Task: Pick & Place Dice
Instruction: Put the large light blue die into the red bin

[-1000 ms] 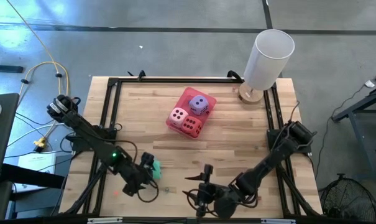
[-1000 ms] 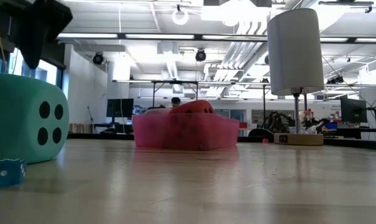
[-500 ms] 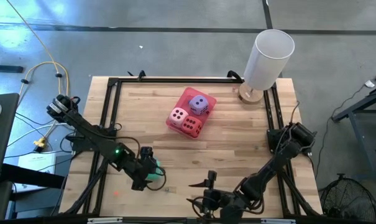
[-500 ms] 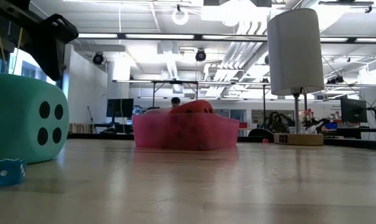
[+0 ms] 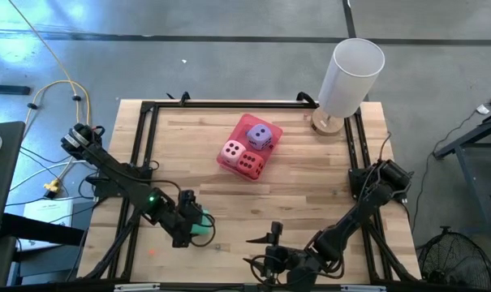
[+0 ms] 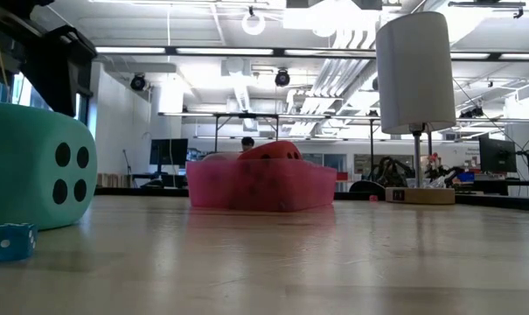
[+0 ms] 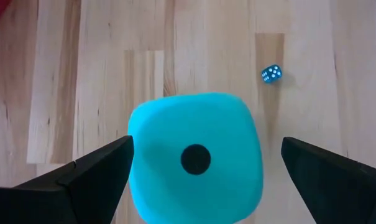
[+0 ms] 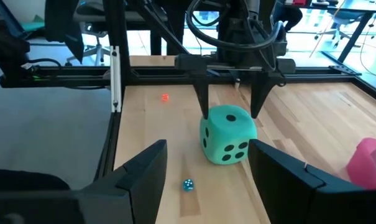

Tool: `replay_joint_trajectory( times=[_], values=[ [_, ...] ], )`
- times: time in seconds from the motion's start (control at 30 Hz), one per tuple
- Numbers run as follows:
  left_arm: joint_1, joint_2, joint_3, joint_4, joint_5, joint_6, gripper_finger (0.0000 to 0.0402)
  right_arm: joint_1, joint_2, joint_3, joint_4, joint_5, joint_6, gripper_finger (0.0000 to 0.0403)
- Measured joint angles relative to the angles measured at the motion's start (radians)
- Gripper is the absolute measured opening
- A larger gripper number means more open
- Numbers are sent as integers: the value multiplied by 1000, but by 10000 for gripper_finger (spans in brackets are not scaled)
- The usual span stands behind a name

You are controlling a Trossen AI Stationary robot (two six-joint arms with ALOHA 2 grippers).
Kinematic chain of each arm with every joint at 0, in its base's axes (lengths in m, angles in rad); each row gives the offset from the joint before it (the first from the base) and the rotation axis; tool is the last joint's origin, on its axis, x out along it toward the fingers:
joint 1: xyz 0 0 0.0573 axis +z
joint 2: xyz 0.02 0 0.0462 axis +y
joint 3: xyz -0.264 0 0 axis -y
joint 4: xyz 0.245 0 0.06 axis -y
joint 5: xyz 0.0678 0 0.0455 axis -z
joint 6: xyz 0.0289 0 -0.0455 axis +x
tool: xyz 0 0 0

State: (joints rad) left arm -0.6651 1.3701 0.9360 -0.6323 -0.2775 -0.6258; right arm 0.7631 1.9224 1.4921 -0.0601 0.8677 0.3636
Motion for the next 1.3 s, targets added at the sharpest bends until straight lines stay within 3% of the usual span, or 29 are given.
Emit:
replay_joint_trajectory(
  times=[0.27, 1.3],
  values=[
    [0, 2, -4, -24, -45, -34, 400, -13, 0, 0, 0, 0, -20, 217],
    [2, 46, -3, -10, 2, -57, 400, -26, 0, 0, -4, -14, -22, 217]
  ],
)
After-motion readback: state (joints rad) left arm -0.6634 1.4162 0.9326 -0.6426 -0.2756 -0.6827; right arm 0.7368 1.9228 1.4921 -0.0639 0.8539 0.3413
